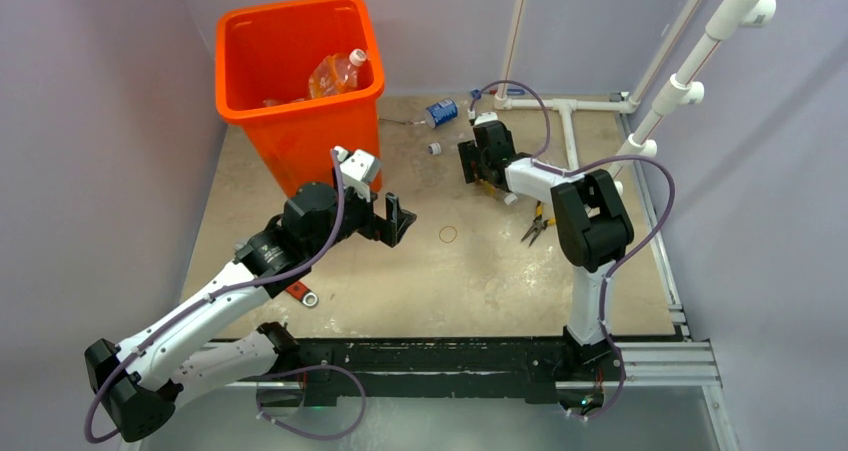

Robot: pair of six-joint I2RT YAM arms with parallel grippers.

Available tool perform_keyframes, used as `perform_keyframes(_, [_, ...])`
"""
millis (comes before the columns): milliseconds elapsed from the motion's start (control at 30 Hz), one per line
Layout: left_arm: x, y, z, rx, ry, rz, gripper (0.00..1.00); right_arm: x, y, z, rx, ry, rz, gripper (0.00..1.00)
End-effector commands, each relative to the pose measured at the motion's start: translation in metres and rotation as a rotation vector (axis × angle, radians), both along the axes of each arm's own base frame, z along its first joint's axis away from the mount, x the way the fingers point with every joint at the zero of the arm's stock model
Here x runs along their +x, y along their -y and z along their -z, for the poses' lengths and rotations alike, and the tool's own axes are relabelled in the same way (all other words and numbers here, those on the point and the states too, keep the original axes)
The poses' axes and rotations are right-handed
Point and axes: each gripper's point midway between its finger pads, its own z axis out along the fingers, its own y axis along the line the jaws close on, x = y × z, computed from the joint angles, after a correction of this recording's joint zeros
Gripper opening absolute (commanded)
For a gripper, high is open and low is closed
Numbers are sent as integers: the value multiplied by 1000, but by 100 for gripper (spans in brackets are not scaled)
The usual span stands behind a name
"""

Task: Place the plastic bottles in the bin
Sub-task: Pick up the plastic bottle at the center of the board.

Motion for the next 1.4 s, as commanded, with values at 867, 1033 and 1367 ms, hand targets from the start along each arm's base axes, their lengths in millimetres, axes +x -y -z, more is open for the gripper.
perform_keyframes(867, [-22, 31, -36, -282, 62, 163, 99, -191, -81, -284, 1218, 727, -477, 60])
perform_keyframes(1033, [-55, 48, -71, -458, 177, 374, 99, -243, -79, -321, 1412, 873, -605, 58])
perform_keyframes(1367, [-77, 68, -58, -471, 164, 573, 92, -285, -69, -336, 1769, 850, -741, 54])
